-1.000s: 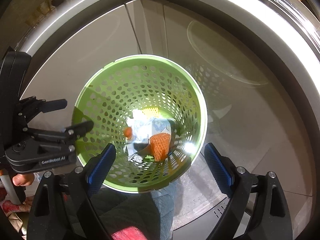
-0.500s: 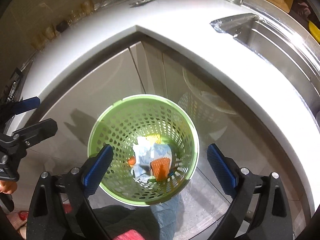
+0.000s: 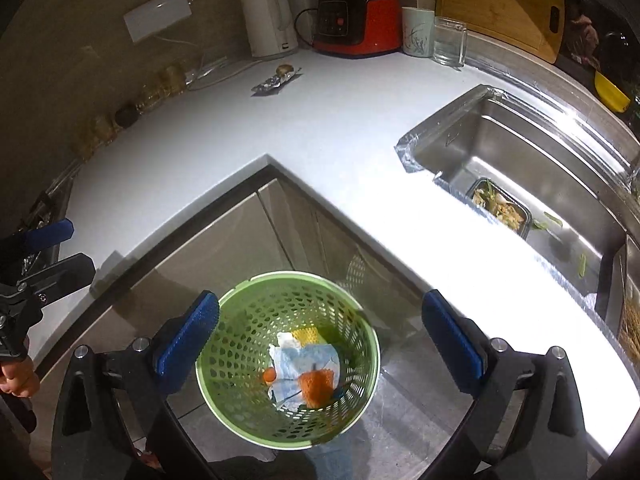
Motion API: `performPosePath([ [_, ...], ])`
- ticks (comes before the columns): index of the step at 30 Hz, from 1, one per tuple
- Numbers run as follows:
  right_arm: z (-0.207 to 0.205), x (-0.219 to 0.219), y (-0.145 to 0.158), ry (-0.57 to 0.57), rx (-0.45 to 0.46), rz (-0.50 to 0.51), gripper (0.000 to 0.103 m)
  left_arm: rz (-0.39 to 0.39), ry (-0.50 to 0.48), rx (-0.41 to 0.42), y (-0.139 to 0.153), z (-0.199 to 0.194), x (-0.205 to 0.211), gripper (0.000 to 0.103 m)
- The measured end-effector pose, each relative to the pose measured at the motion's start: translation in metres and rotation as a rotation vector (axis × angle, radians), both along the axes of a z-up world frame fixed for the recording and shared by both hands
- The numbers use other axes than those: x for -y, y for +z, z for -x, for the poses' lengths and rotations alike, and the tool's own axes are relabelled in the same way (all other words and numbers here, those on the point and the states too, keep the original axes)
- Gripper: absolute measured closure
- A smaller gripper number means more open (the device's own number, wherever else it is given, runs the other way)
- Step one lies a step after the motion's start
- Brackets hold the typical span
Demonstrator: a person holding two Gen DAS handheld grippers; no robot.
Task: Collect trash
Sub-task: 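Move both open tools back over the foil blister pack and brown nut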
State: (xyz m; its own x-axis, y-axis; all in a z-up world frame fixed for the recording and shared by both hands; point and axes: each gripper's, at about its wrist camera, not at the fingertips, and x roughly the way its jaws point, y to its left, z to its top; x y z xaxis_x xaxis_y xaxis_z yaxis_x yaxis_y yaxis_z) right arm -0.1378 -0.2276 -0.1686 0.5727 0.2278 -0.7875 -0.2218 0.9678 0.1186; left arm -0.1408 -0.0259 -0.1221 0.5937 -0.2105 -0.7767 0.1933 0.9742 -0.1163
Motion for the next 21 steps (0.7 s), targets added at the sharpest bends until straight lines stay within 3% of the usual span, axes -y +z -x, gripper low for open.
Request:
performPosePath([
  [7, -0.085, -0.001, 0.018, 0.088, 0.056, -0.022, 0.003, -0.051, 0.083, 0.032, 0.008, -0.082, 0.002, 0.008],
  [14, -0.173, -0.013, 0.038, 0.17, 0.106, -0.004, 0.003, -0.036, 0.165, -0.003, 0.005, -0.172, 0.006, 0.008],
  [21, -0.24, -0.024, 0.051, 0.142, 0.146, -0.005, 0.003, -0.02, 0.114, -0.012, -0.015, -0.264, 0.004, 0.008],
])
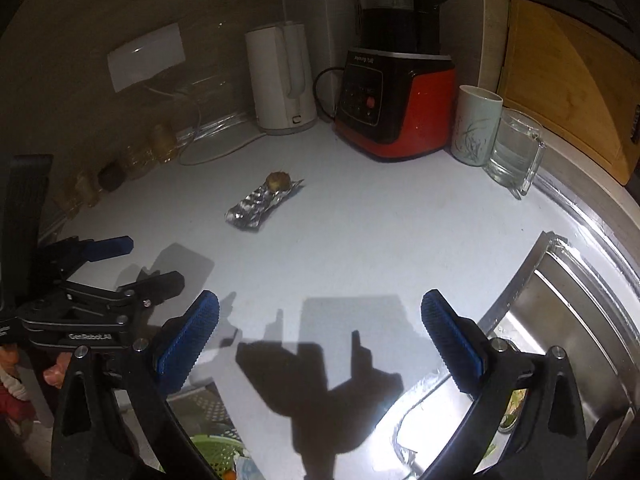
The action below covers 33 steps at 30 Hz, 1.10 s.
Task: Collect trash
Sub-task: 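Move both open tools back over the foil blister pack and brown nut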
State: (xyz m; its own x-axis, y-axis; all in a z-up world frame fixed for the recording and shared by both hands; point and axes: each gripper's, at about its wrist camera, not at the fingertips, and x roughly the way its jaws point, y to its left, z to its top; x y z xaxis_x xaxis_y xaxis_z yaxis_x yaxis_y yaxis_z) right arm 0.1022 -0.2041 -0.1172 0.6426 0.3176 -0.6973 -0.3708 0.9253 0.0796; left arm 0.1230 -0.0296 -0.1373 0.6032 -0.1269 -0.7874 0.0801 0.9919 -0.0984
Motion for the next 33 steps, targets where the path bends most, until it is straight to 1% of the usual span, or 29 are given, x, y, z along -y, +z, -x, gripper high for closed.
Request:
performPosePath([
  [2, -0.016, -0.003, 0.0, -0.027, -0.002, -0.006, 0.003, -0.003, -0.033, -0.001, -0.009, -0.029, -0.004, 0.008],
  [7, -0.043, -0.01, -0.001, -0.118, -0.007, -0.014, 0.003, -0.032, -0.098, -0.035, -0.032, -0.096, -0.011, 0.008],
  [10, -0.056, -0.012, -0.003, -0.167, -0.017, -0.025, 0.003, -0.015, -0.116, -0.047, -0.038, -0.124, -0.013, 0.008],
  [14, -0.069, -0.014, -0.005, -0.209, -0.022, -0.025, 0.003, -0.021, -0.145, -0.067, -0.05, -0.146, -0.009, 0.008],
  [19, -0.083, -0.021, -0.012, -0.215, -0.037, -0.012, 0.003, -0.054, -0.167, -0.082, -0.06, -0.159, -0.008, 0.008],
  [22, -0.092, -0.027, -0.016, -0.186, -0.042, -0.009, 0.003, -0.049, -0.157, -0.081, -0.063, -0.163, -0.016, 0.008],
  [25, -0.105, -0.037, -0.019, -0.125, -0.032, -0.004, 0.003, -0.022, -0.141, -0.086, -0.065, -0.165, -0.028, 0.008],
  [28, -0.124, -0.05, -0.021, -0.022, -0.017, 0.007, 0.003, -0.015, -0.14, -0.085, -0.067, -0.165, -0.037, 0.008],
  [30, -0.141, -0.06, -0.024, 0.053, -0.014, 0.025, 0.006, -0.01, -0.142, -0.085, -0.067, -0.165, -0.04, 0.008],
  [32, -0.159, -0.07, -0.029, 0.13, -0.025, 0.039, 0.012, 0.014, -0.147, -0.082, -0.067, -0.166, -0.044, 0.008],
  [33, -0.168, -0.076, -0.032, 0.17, -0.036, 0.043, 0.013, 0.03, -0.152, -0.079, -0.067, -0.166, -0.045, 0.008],
])
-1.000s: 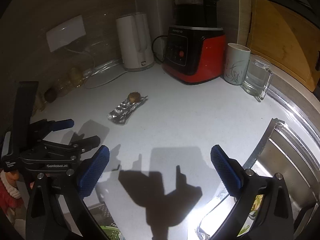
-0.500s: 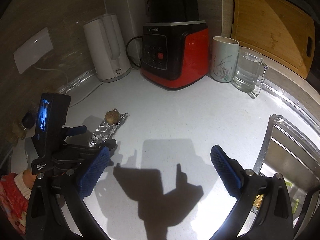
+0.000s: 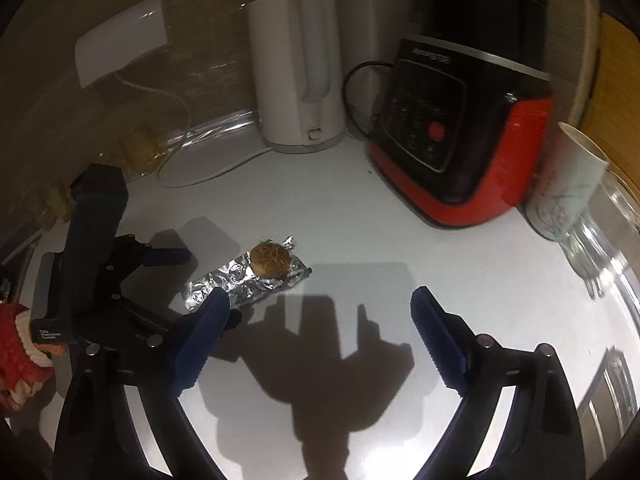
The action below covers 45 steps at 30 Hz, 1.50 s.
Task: Collect trash
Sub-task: 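Move both open tools back over the foil blister pack and brown nut, then grasp the brown nut with the right tool while the left tool grasps the foil blister pack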
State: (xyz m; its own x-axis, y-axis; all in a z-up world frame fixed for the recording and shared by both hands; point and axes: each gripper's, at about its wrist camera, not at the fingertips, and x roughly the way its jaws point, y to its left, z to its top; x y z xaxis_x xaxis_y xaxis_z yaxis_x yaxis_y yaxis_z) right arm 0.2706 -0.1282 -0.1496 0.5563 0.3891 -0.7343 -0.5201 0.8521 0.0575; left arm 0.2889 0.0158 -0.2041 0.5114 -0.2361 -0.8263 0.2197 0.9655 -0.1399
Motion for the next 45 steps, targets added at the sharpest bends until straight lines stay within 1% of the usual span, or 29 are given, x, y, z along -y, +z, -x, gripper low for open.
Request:
performPosePath([
  [4, -0.031, -0.022, -0.017, 0.132, -0.063, -0.003, 0.018, 0.036, -0.034, 0.011, 0.001, 0.0, 0.0, 0.008],
  [8, -0.048, -0.042, -0.036, 0.221, -0.11, -0.006, 0.025, 0.061, -0.061, 0.001, -0.002, -0.003, 0.002, 0.008],
  [12, -0.056, -0.056, -0.046, 0.255, -0.119, -0.001, 0.03, 0.073, -0.063, 0.003, -0.005, -0.004, 0.001, 0.008],
  [16, -0.057, -0.065, -0.052, 0.287, -0.122, 0.012, 0.033, 0.075, -0.06, 0.017, -0.005, -0.003, 0.002, 0.008],
  [17, -0.056, -0.068, -0.055, 0.296, -0.124, 0.02, 0.036, 0.075, -0.059, 0.018, -0.004, -0.004, 0.002, 0.008],
  [18, -0.056, -0.07, -0.056, 0.304, -0.128, 0.023, 0.037, 0.076, -0.057, 0.018, -0.004, -0.004, 0.002, 0.008],
  [24, -0.054, -0.074, -0.061, 0.307, -0.135, 0.024, 0.044, 0.073, -0.054, 0.021, -0.004, -0.004, 0.002, 0.008],
  [27, -0.054, -0.074, -0.064, 0.302, -0.143, 0.029, 0.055, 0.066, -0.051, 0.024, -0.004, -0.003, 0.002, 0.008],
  [28, -0.054, -0.074, -0.064, 0.3, -0.143, 0.033, 0.062, 0.063, -0.051, 0.024, -0.004, -0.003, 0.003, 0.008],
  [29, -0.055, -0.075, -0.064, 0.299, -0.145, 0.033, 0.066, 0.062, -0.051, 0.023, -0.004, -0.004, 0.003, 0.008],
  [34, -0.051, -0.076, -0.064, 0.31, -0.146, 0.044, 0.066, 0.062, -0.047, 0.02, -0.003, -0.005, 0.003, 0.008],
  [38, -0.05, -0.072, -0.061, 0.297, -0.138, 0.027, 0.066, 0.052, -0.049, 0.025, -0.004, -0.005, 0.004, 0.008],
  [43, -0.049, -0.047, -0.048, 0.225, -0.12, -0.045, 0.066, 0.051, -0.048, 0.027, -0.004, -0.005, 0.004, 0.008],
  [45, -0.047, -0.033, -0.044, 0.188, -0.108, -0.058, 0.066, 0.053, -0.048, 0.025, -0.004, -0.007, 0.005, 0.008],
])
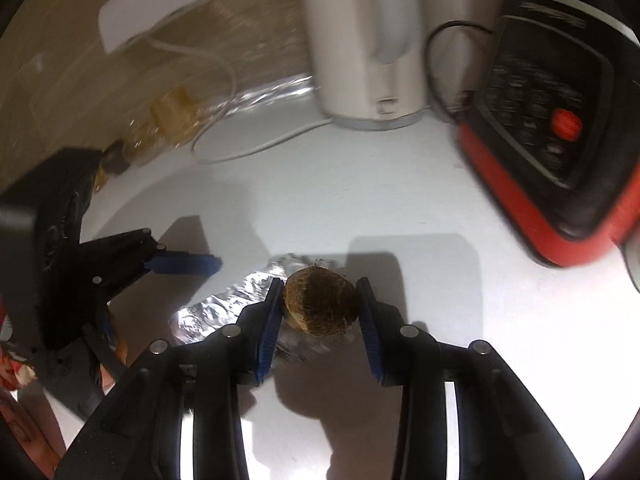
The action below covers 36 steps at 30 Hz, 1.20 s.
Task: Collect trash
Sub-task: 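Grasp the brown nut with the right tool while the left tool grasps the foil blister pack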
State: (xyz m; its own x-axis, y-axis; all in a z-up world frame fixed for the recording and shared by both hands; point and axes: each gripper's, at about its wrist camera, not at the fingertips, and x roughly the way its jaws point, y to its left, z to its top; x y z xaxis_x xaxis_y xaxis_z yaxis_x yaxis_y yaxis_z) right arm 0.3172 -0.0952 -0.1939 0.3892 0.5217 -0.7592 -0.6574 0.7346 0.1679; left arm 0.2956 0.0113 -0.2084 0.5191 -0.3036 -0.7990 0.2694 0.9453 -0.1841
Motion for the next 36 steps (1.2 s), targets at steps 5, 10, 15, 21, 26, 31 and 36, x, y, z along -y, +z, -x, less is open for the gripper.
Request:
performPosePath([
  [5, 0.008, 0.034, 0.004, -0.089, 0.003, -0.015, 0.066, 0.015, -0.017, -0.012, 0.001, -0.005, 0.006, 0.008],
  [10, 0.022, 0.064, 0.004, -0.158, 0.001, -0.013, 0.066, 0.009, -0.051, -0.035, 0.002, -0.009, 0.022, 0.008],
  [15, 0.041, 0.088, 0.004, -0.216, -0.004, -0.02, 0.066, -0.005, -0.056, -0.061, 0.002, -0.013, 0.036, 0.008],
  [21, 0.059, 0.11, 0.004, -0.263, -0.007, -0.025, 0.066, -0.016, -0.032, -0.084, 0.003, -0.016, 0.042, 0.008],
  [26, 0.07, 0.118, 0.004, -0.291, -0.019, -0.03, 0.066, -0.05, -0.014, -0.076, 0.001, -0.014, 0.049, 0.008],
  [31, 0.081, 0.125, 0.004, -0.316, -0.024, -0.024, 0.066, -0.109, -0.013, -0.032, -0.002, -0.01, 0.056, 0.008],
  [36, 0.089, 0.132, 0.004, -0.334, -0.03, -0.03, 0.066, -0.129, -0.018, -0.031, -0.002, -0.011, 0.058, 0.008],
])
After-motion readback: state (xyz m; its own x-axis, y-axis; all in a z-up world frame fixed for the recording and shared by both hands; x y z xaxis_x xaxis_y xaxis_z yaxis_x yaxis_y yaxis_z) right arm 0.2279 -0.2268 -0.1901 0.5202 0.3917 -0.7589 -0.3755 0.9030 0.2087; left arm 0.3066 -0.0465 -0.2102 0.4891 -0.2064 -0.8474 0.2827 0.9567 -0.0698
